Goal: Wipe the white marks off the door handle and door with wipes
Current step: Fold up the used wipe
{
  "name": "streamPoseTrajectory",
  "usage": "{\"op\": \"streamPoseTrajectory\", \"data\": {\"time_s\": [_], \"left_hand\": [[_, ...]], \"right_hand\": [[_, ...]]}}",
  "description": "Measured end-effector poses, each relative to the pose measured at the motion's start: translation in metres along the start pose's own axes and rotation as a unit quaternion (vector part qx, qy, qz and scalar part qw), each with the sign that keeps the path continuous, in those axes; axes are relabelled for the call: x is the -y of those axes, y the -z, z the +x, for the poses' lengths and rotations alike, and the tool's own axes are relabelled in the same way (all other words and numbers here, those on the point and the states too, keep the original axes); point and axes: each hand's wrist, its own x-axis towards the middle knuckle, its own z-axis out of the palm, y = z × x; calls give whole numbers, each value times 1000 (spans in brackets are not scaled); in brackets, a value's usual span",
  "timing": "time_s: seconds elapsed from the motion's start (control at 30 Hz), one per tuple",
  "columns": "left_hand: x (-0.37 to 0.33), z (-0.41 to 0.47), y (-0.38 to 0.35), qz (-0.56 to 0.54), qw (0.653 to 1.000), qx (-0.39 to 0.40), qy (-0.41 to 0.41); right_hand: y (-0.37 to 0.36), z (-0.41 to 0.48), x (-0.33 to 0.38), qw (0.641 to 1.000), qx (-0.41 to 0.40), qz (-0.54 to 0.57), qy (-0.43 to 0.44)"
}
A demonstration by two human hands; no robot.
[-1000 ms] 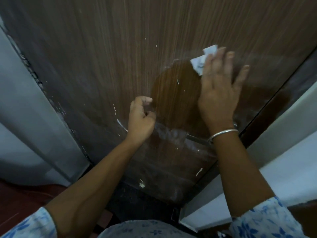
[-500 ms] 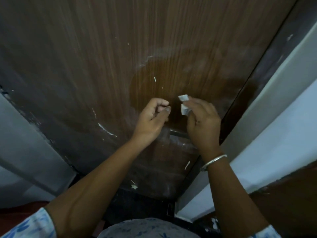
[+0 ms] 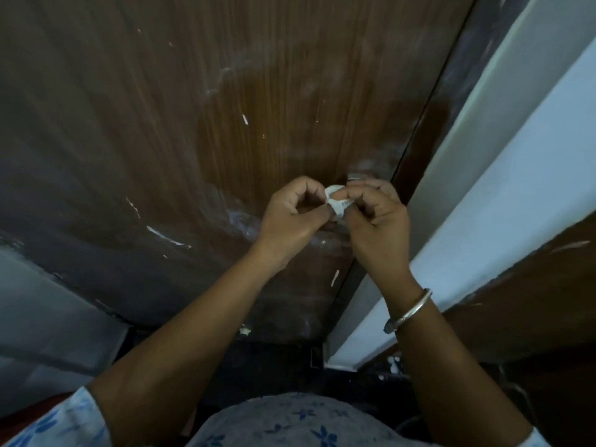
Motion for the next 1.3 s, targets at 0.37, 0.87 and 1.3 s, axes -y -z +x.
{"op": "streamPoseTrajectory", "data": {"time_s": [0.37,0.87,1.3], "left_hand": [[37,-22,-85,54,981,184,42],[121,-126,-251,136,766,610,151],[173,-161,-342,267,583,720,264]], "right_hand": [[81,-79,-36,989,-31,-128,-69],[208,-256,-57,854,-82,-333,-392],[255,-318,-127,690,-177,-345,-611]]}}
